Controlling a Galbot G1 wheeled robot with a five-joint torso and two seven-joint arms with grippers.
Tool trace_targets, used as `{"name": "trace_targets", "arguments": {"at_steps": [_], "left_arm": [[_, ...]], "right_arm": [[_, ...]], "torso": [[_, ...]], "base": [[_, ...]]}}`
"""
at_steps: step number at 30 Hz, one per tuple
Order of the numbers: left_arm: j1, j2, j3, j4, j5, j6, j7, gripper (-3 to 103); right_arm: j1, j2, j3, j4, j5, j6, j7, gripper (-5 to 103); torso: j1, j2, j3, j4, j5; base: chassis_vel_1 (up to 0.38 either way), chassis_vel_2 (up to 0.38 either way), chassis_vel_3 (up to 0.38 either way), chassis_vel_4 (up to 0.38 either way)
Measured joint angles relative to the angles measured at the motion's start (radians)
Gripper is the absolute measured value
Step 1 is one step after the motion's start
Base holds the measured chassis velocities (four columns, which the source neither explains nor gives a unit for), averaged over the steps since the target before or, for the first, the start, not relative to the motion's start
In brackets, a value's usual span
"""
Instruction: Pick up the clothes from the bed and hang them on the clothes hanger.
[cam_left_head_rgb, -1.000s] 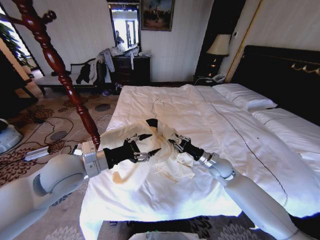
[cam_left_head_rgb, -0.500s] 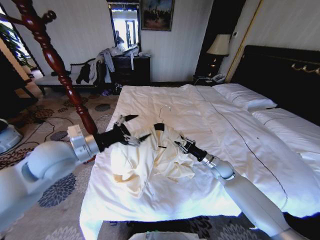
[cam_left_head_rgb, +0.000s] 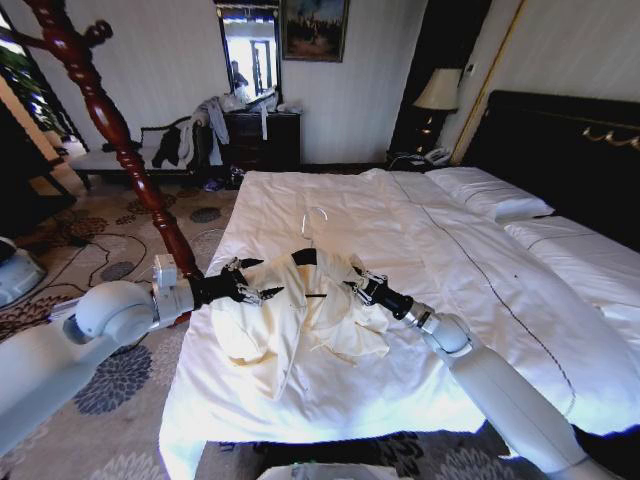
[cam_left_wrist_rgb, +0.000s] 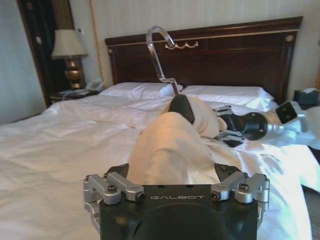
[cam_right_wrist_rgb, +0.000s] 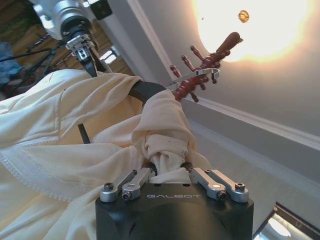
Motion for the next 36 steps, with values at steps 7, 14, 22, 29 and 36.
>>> {"name": "trace_targets", "arguments": {"at_steps": [7, 14, 22, 29, 36], "left_arm": [[0.014, -0.019, 0.020, 0.040, 0.026, -0.026, 0.100, 66], [0.015, -0.026, 0.026, 0.076, 0.051, -0.043, 0.168, 44], [0.011, -0.032, 0.025, 0.121, 0.096, -0.070, 0.292, 18], [0.011, -0.036, 0.022, 0.136, 0.126, -0.085, 0.352, 18], [0.016, -0.041, 0.018, 0.139, 0.146, -0.087, 0.378, 18]], "right_arm": [[0.006, 0.009, -0.005, 0.006, -0.047, 0.015, -0.002, 20], [0.012, 0.010, -0.011, 0.020, -0.053, 0.019, 0.005, 21], [0.017, 0.007, -0.013, 0.041, -0.054, 0.020, 0.021, 24], [0.010, 0.007, -0.022, 0.054, -0.054, 0.018, 0.072, 25], [-0.002, 0.002, -0.028, 0.076, -0.007, 0.012, 0.120, 37]], "torso": [[0.000, 0.000, 0.000, 0.0000, -0.0001], [0.000, 0.000, 0.000, 0.0000, 0.0000], [0.000, 0.000, 0.000, 0.0001, -0.0001], [0.000, 0.000, 0.000, 0.0000, -0.0001], [0.000, 0.000, 0.000, 0.0000, 0.0000]], "base": [[0.000, 0.000, 0.000, 0.000], [0.000, 0.000, 0.000, 0.000], [0.000, 0.000, 0.000, 0.000], [0.000, 0.000, 0.000, 0.000], [0.000, 0.000, 0.000, 0.000]]}}
